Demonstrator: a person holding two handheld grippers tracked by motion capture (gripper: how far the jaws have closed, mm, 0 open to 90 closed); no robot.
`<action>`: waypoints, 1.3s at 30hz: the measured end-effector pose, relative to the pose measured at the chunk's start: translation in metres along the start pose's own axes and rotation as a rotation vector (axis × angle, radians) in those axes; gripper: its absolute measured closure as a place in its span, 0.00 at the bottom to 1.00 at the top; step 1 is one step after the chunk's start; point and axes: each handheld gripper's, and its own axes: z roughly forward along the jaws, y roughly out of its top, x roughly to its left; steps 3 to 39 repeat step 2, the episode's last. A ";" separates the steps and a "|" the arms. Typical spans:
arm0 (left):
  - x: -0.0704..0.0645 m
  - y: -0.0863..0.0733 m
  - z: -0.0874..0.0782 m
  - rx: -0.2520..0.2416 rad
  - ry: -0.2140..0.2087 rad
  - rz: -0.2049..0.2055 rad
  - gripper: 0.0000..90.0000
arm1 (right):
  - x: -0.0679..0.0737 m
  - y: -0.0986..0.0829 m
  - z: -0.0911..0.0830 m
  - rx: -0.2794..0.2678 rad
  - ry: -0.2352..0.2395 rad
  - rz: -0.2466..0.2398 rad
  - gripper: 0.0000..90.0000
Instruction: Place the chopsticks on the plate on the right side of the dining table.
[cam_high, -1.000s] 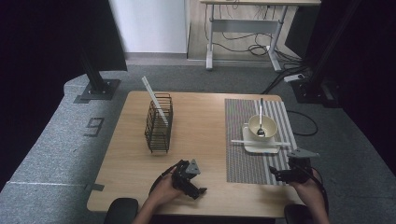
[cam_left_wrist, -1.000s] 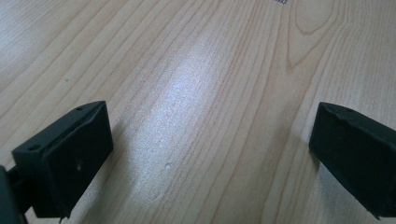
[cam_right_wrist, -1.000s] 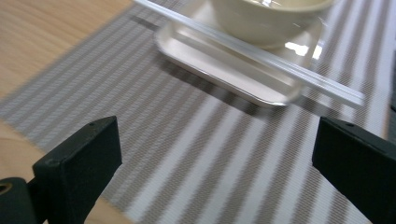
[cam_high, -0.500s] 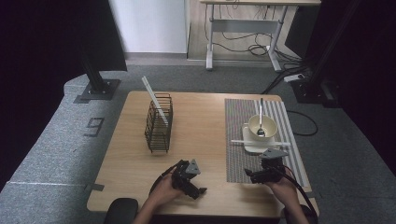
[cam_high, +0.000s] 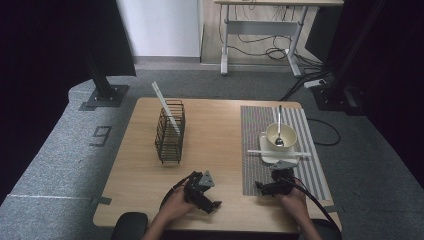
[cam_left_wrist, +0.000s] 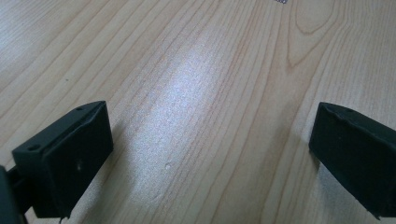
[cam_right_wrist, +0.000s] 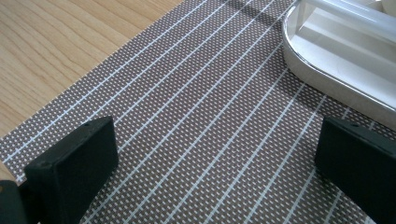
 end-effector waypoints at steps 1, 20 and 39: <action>0.000 0.000 0.000 0.000 0.000 0.000 0.00 | 0.000 0.000 0.000 0.001 -0.001 -0.001 0.00; 0.000 0.000 0.000 0.000 0.000 0.000 0.00 | 0.000 0.000 0.000 0.001 0.000 -0.002 0.00; 0.000 0.000 0.000 0.000 0.000 0.000 0.00 | 0.000 0.000 0.000 0.001 0.000 -0.002 0.00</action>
